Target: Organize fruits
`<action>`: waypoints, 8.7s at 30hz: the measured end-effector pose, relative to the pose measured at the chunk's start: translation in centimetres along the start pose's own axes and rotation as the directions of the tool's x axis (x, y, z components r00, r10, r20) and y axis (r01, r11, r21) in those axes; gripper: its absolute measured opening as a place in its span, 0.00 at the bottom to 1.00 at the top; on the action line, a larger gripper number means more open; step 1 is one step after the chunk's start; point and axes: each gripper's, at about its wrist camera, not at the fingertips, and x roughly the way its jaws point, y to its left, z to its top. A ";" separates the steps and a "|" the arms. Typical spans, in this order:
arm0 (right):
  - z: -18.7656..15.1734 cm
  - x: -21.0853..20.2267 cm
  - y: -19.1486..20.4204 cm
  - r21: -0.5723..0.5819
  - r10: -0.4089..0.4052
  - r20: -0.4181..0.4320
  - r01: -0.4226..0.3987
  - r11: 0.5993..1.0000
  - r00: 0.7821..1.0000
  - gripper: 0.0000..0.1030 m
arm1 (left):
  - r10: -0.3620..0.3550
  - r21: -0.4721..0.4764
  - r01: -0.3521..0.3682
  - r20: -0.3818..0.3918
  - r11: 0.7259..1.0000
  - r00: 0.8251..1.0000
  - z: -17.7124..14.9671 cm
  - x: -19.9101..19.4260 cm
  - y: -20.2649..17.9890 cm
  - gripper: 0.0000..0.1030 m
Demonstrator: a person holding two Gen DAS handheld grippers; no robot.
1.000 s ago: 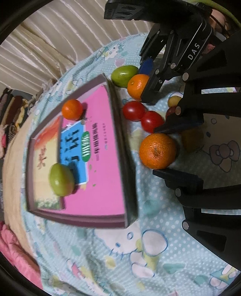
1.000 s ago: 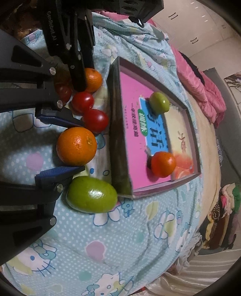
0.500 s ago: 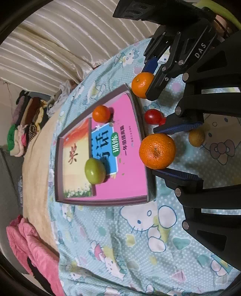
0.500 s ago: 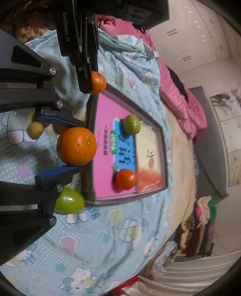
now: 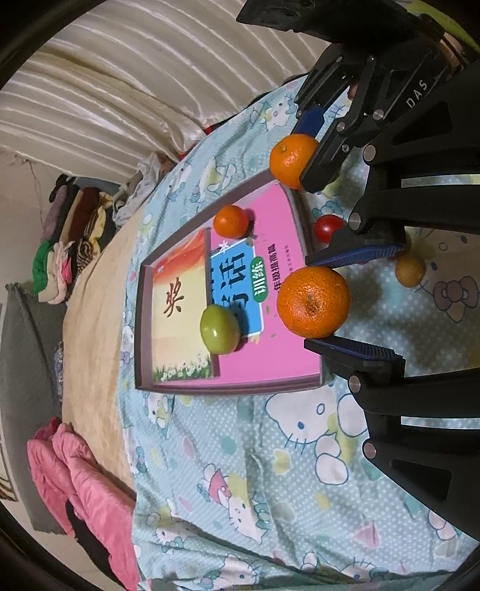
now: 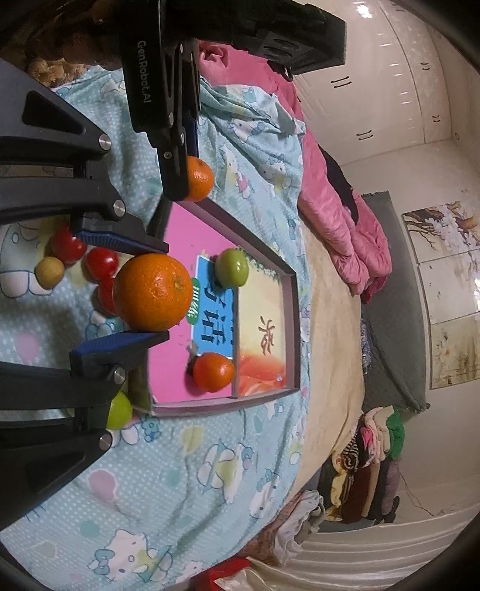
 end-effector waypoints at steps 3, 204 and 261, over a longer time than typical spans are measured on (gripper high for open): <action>0.3 0.0 -0.4 0.008 -0.005 0.009 0.005 1.000 1.000 0.38 | 0.003 -0.004 -0.003 0.001 1.000 1.000 0.0 0.1 0.1 0.37; 3.6 1.6 -5.1 0.059 -0.112 0.103 0.107 0.993 0.988 0.85 | 0.104 -0.057 -0.098 0.118 0.994 0.988 1.4 0.5 2.0 0.74; -1.1 -0.6 -4.3 0.151 -0.147 -0.093 0.160 0.976 0.985 0.86 | 0.020 0.107 -0.011 -0.086 0.994 0.996 -4.4 0.1 -2.5 0.75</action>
